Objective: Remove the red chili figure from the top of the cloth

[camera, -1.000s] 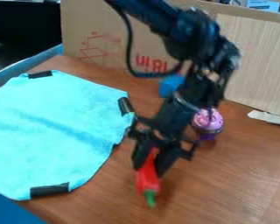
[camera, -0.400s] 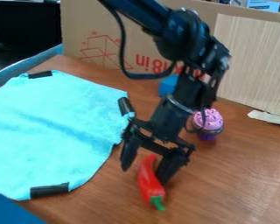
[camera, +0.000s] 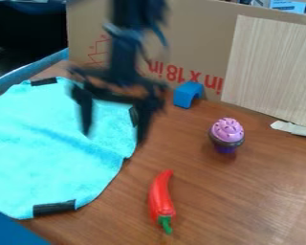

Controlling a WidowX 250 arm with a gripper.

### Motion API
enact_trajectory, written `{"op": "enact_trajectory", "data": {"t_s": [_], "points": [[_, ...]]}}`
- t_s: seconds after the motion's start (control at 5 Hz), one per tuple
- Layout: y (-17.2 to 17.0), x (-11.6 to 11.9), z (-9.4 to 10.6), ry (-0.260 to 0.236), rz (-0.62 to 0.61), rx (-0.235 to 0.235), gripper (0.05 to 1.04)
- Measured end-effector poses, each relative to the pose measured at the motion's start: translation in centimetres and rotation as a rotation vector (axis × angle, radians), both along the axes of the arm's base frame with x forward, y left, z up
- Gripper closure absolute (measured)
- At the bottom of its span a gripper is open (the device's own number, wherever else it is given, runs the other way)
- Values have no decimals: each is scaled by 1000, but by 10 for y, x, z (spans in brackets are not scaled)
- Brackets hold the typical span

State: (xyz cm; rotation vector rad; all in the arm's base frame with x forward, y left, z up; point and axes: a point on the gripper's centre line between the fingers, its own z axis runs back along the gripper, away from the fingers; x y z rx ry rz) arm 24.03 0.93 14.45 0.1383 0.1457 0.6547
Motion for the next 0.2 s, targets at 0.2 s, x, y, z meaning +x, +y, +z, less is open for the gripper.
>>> {"op": "enact_trajectory", "data": {"t_s": [0.2], "points": [[47, -31, 45, -246, 82, -71, 85]]}}
